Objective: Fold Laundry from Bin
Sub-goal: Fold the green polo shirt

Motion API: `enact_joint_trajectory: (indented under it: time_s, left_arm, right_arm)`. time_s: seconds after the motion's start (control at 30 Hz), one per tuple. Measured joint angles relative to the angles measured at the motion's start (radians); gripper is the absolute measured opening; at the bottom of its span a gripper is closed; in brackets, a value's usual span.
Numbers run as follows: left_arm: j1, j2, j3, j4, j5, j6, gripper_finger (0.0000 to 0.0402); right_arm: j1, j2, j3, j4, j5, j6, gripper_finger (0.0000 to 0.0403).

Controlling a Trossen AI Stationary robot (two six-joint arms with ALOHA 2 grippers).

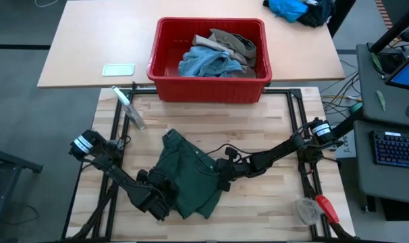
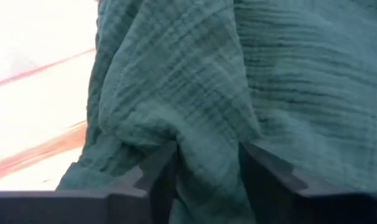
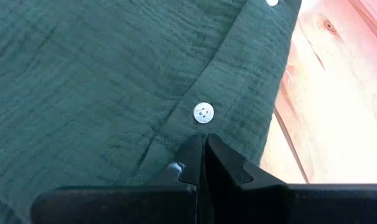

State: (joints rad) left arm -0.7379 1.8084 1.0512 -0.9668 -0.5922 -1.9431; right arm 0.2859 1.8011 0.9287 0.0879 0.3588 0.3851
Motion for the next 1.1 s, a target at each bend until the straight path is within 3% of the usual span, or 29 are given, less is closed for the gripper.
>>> enact_joint_trajectory:
  time_s: [0.23, 0.37, 0.6, 0.73, 0.9, 1.1]
  left_arm:
    - [-0.002, 0.0, 0.0, 0.005, 0.006, 0.063, 0.001]
    - [-0.006, -0.001, 0.031, -0.059, 0.055, 0.101, 0.0006]
    - [-0.009, -0.003, 0.189, -0.43, 0.125, 0.102, 0.0001]
    - [-0.009, -0.004, 0.272, -0.562, 0.147, 0.102, 0.0]
    - [-0.009, -0.004, 0.296, -0.555, 0.241, 0.122, 0.0]
    - [-0.012, -0.004, 0.233, -0.43, 0.321, 0.102, 0.0]
  right_arm:
    - [0.0, 0.0, 0.0, 0.0, 0.0, 0.001, 0.0012]
    - [0.0, 0.0, 0.0, -0.001, 0.0, 0.001, 0.0012]
    - [0.0, 0.0, 0.0, -0.001, 0.0, 0.001, 0.0012]
    - [0.0, 0.0, 0.0, -0.001, 0.0, 0.001, 0.0012]
    - [0.0, 0.0, 0.0, -0.001, 0.0, 0.001, 0.0012]
    - [0.0, 0.0, 0.0, -0.002, 0.0, 0.001, 0.0012]
